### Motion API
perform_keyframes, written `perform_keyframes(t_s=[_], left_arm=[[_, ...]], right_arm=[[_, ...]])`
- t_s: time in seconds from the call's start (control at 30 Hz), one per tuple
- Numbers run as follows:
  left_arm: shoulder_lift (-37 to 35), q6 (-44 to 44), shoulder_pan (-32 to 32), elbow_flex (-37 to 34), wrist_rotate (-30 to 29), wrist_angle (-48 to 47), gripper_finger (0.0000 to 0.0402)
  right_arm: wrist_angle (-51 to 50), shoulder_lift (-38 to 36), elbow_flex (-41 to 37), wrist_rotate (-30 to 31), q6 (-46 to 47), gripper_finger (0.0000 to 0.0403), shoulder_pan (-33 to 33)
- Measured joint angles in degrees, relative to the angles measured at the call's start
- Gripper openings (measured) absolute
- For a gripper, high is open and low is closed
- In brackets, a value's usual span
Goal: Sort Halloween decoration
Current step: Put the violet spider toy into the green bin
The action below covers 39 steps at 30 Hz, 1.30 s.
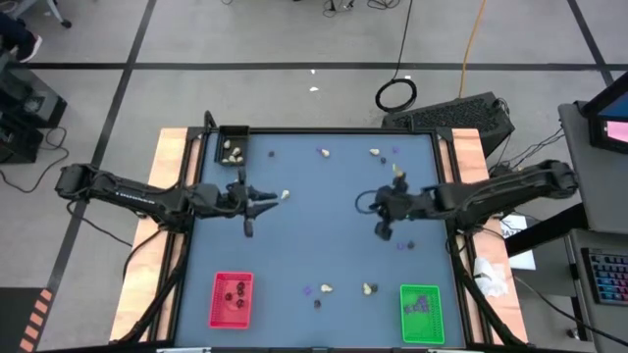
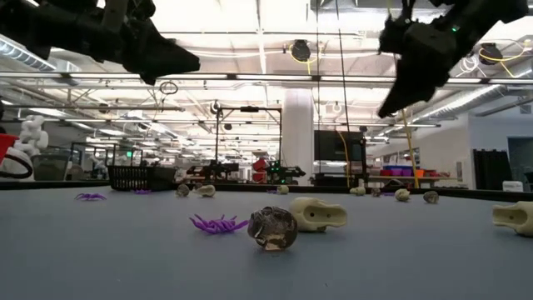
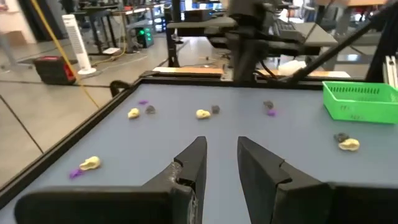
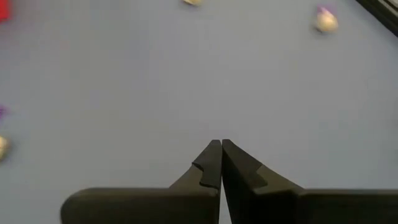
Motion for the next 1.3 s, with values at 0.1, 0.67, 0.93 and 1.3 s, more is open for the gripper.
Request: perform_keyframes(t_s=[0.1, 0.67, 0.93, 1.3], left_arm=[[0.00, 0.47, -0.51, 0.00, -0.02, 0.16, 0.0084], [0.00, 0.43, -0.57, 0.00, 0.32, 0.86, 0.0084], [0.00, 0.47, -0.57, 0.00, 0.44, 0.88, 0.0084], [0.00, 1.67, -0.57, 0.00, 0.46, 0.88, 0.0084]], right_arm=[[-5.98, -1.80, 0.00, 0.02, 1.73, 0.0000, -3.16], [-18.27, 5.94, 0.00, -13.32, 0.91, 0.0130, -20.49], [-11.06, 7.53, 0.07, -7.39, 1.96, 0.0155, -32.49], [-8.30, 21.31, 8.15, -10.37, 1.51, 0.0155, -51.20]])
